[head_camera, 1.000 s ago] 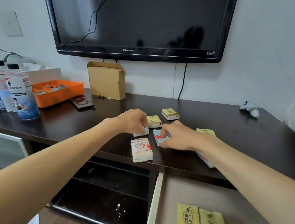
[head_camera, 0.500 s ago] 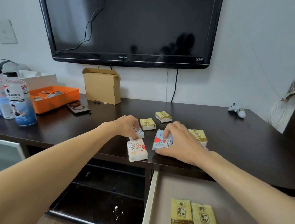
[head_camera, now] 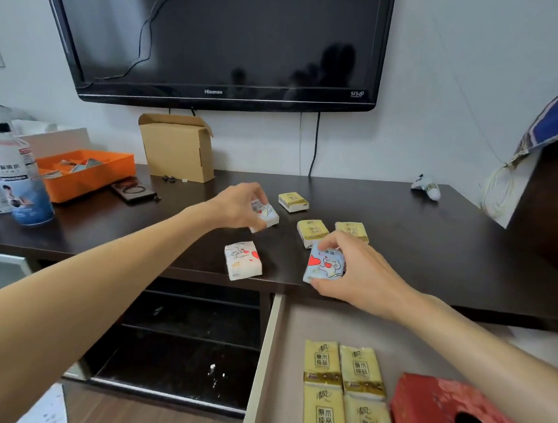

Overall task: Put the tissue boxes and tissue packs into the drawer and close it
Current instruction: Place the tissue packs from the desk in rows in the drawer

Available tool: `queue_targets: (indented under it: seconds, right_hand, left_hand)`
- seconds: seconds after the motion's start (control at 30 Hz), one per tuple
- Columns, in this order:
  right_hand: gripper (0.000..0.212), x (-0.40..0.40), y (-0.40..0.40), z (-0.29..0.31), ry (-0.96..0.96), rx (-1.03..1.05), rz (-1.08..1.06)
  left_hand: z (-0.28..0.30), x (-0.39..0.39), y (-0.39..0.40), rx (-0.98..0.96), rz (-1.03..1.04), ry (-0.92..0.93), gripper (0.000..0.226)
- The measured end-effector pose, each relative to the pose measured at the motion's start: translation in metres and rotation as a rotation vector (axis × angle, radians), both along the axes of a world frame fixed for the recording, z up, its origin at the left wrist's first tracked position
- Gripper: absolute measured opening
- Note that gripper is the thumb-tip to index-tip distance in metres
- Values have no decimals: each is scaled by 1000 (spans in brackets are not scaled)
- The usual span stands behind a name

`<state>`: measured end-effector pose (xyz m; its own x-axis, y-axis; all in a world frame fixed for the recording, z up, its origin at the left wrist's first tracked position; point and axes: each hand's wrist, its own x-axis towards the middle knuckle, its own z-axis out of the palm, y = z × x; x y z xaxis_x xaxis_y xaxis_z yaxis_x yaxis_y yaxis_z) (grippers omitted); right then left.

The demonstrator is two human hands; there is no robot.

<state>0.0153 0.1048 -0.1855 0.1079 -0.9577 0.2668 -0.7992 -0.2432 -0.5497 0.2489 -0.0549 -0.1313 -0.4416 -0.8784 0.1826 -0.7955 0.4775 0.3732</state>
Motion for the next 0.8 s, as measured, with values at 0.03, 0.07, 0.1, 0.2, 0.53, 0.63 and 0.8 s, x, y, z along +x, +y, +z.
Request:
queue_targets:
  seconds: [0.03,0.07,0.1,0.2,0.53,0.63,0.8]
  right_hand:
    - [53,-2,10,-1,0,23,10]
    - [53,-4,21,-2,5,43,20]
    - [53,-6,33,-3,15,60,29]
    - [52,-13,78,-11,68,87,43]
    - [61,-23,174,-33,428,196,179]
    - [60,-18,183,-35,510,251,250]
    - [59,-4,188,-38,593,306,307]
  left_hand:
    - [8,-5,16,-25,-46,22,51]
    - [13,-10,35,-37,-99,34,51]
    - [16,-13,56,-38,-153,38,51]
    - [9,-10,122,-38,-297,4,51]
    - [-86,0,261,58,-586,-250,58]
    - [-103,-8,270,14,-652,-267,59]
    - [-120,-14,278,-58,-712,-298,62]
